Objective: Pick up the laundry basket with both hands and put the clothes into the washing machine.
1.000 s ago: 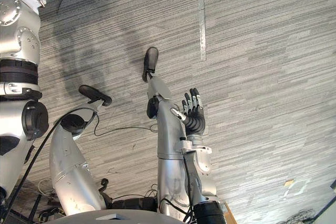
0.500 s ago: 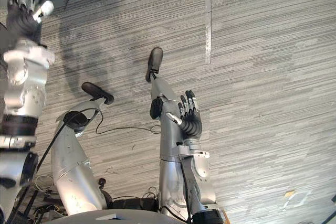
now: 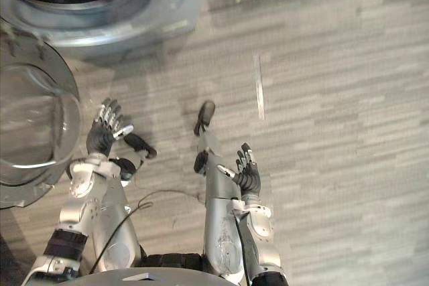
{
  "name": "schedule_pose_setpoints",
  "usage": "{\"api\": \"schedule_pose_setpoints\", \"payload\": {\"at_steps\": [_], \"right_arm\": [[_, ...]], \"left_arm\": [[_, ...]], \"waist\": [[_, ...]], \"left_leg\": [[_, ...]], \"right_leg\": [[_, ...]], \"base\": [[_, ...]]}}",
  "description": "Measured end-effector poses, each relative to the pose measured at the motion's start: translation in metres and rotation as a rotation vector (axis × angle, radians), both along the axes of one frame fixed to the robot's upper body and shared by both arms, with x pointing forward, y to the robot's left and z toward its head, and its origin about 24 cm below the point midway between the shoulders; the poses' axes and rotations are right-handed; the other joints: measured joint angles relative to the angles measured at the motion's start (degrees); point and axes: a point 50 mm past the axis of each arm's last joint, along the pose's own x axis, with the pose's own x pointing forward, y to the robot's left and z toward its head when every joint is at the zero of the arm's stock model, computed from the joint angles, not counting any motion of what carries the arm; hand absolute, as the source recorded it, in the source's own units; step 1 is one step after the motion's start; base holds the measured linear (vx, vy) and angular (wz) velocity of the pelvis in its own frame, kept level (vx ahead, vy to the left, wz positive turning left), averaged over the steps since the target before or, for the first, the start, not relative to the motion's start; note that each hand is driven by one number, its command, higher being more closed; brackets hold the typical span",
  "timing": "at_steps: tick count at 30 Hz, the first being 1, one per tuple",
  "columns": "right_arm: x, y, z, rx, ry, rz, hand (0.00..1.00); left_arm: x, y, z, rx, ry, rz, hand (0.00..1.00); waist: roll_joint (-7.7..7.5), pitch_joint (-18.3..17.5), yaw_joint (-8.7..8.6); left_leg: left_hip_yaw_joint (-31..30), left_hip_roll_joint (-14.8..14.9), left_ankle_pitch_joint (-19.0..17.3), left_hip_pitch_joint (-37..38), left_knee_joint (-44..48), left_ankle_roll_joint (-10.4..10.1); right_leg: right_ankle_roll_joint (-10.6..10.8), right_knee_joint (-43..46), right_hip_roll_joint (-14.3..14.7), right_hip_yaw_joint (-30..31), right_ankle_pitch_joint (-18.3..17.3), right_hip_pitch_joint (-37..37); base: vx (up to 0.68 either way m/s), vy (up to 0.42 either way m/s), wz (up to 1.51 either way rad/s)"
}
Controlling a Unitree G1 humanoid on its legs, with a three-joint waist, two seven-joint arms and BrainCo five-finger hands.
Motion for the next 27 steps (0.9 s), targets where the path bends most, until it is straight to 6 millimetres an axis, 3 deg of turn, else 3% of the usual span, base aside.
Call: {"api": "schedule_pose_setpoints", "payload": {"at_steps": [1, 2, 4, 5, 8, 13, 14, 20, 27], "right_arm": [[-0.007, -0.004, -0.014, -0.012, 0.071, -0.016, 0.00], [-0.012, -0.005, -0.021, -0.009, 0.104, -0.025, 0.00], [-0.022, -0.009, -0.038, -0.014, 0.194, -0.035, 0.00], [-0.029, -0.014, -0.052, -0.022, 0.267, -0.046, 0.00], [-0.047, -0.025, -0.077, -0.032, 0.429, -0.073, 0.00], [-0.061, -0.030, -0.089, -0.053, 0.518, -0.082, 0.00], [-0.090, -0.027, -0.106, -0.023, 0.637, -0.083, 0.00], [-0.090, -0.027, -0.106, -0.023, 0.637, -0.085, 0.00], [-0.100, -0.035, -0.106, 0.037, 0.634, -0.190, 0.00]], "left_arm": [[-0.012, -0.001, -0.021, -0.019, 0.085, 0.016, 0.00], [-0.015, 0.001, -0.029, -0.016, 0.118, 0.022, 0.00], [-0.027, 0.000, -0.053, -0.029, 0.223, 0.043, 0.00], [-0.035, -0.001, -0.072, -0.018, 0.311, 0.045, 0.00], [-0.052, -0.002, -0.100, 0.007, 0.454, 0.054, 0.00], [-0.076, 0.002, -0.124, 0.057, 0.596, 0.051, 0.00], [-0.127, 0.012, -0.149, 0.066, 0.771, 0.090, 0.00], [-0.127, 0.011, -0.149, 0.064, 0.773, 0.090, 0.00], [-0.134, 0.005, -0.155, 0.042, 0.828, 0.110, 0.00]], "waist": [[0.66, -2.7, -0.28], [0.58, -3.6, -0.33], [1.03, -7.1, 0.16], [1.60, -9.0, -0.73], [2.16, -10.4, -1.84], [2.22, -13.8, -2.16], [0.00, -23.2, -2.46], [0.01, -23.2, -2.57], [0.32, -22.9, -5.09]], "left_leg": [[0.2, -0.9, 1.1, 3.9, -2.6, -0.8], [-0.2, -1.5, 1.1, 5.5, -3.0, -1.5], [-1.0, -3.0, 2.6, 8.8, -6.3, -2.4], [-1.4, -5.2, 3.9, 11.7, -10.1, -2.8], [-2.3, -8.3, 5.1, 17.9, -14.8, -3.2], [-3.2, -11.1, 4.7, 24.3, -17.8, -3.5], [-3.1, -18.7, 4.3, 31.8, -25.1, -2.3], [-3.0, -18.9, 4.4, 31.9, -25.4, -2.3], [0.4, -19.6, 4.8, 34.6, -28.1, -2.8]], "right_leg": [[-3.3, 3.1, -0.5, 1.0, 1.8, 3.1], [-3.3, 2.5, -0.4, 1.6, 0.7, 5.1], [-3.0, 0.1, 0.2, 1.8, 1.2, 8.6], [-2.5, -2.0, -0.1, 1.8, 1.6, 11.4], [-1.5, -5.1, -0.6, 1.7, 2.0, 17.4], [0.2, -7.6, -1.6, 1.9, 2.5, 24.1], [3.5, -10.2, -6.0, 2.7, 3.2, 29.5], [3.5, -10.2, -6.1, 2.6, 3.2, 29.5], [3.2, -9.0, -6.3, 4.1, 3.0, 28.3]], "base": [[0.15, 0.019, 0.24], [0.22, 0.021, 0.17], [0.20, -0.028, 0.06], [0.18, -0.020, 0.16], [0.14, 0.025, 0.12], [0.06, 0.086, 0.03], [0.02, 0.038, 0.01], [0.00, 0.000, 0.00], [-0.02, 0.023, -0.17]]}}
